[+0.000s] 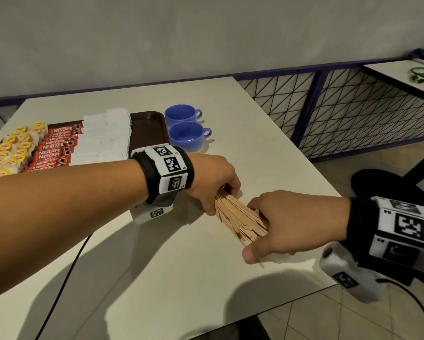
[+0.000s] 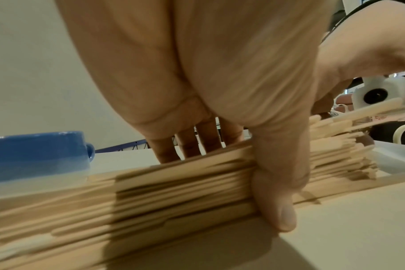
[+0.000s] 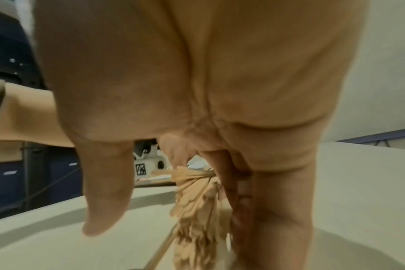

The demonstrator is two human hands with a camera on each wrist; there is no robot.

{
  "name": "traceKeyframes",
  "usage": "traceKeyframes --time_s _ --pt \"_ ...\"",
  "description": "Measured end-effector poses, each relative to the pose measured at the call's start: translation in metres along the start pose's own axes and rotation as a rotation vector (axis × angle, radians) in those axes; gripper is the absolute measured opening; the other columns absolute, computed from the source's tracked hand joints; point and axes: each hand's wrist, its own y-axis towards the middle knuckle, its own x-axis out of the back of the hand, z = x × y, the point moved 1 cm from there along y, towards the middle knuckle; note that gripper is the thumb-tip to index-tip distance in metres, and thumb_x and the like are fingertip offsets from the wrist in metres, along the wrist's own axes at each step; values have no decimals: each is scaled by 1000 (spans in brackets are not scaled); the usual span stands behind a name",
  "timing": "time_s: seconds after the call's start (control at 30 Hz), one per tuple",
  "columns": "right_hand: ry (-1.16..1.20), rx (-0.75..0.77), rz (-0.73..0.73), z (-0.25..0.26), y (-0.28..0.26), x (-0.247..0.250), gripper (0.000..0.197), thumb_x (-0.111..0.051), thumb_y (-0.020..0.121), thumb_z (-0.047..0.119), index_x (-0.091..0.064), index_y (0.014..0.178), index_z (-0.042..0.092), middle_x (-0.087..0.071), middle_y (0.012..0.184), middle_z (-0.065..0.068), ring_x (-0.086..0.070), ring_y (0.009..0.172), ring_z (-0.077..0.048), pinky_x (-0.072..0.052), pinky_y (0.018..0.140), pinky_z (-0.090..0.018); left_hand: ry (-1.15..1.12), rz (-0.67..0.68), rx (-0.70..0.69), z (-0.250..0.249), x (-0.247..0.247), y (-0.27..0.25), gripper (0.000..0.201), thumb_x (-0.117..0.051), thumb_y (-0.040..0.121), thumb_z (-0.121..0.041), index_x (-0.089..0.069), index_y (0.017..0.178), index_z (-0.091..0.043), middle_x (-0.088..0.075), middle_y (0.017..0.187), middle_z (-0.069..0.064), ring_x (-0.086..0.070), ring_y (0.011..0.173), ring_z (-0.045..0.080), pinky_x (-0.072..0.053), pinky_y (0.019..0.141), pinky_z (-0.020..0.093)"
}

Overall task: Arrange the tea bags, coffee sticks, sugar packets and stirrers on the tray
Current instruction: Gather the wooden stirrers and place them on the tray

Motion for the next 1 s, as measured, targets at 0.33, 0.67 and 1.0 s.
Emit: traceKeyframes --time_s 0.33,0.67,1.0 --pt "-183 44 -9 -2 3 -16 85 -94 68 39 -40 133 26 -55 107 9 -58 94 -13 -51 75 -25 40 26 -34 -10 0 3 31 -87 77 -28 -68 100 -23 -72 95 -9 -66 84 9 -52 75 20" --pt "-114 83 -103 -4 6 -18 60 -78 89 41 -45 136 22 -63 119 2 -59 94 -15 -45 69 -18 28 -6 -48 -9 -7 -3 30 -85 76 -27 -72 103 -22 -71 96 -6 -65 85 12 -44 64 16" --pt "13 17 -133 -1 5 -12 58 -85 82 37 -54 130 30 -65 93 13 -65 81 -6 -57 71 -24 11 -4 -66 -17 -20 -5 32 -80 81 -22 -57 103 -25 -68 100 -3 -62 87 13 -41 65 11"
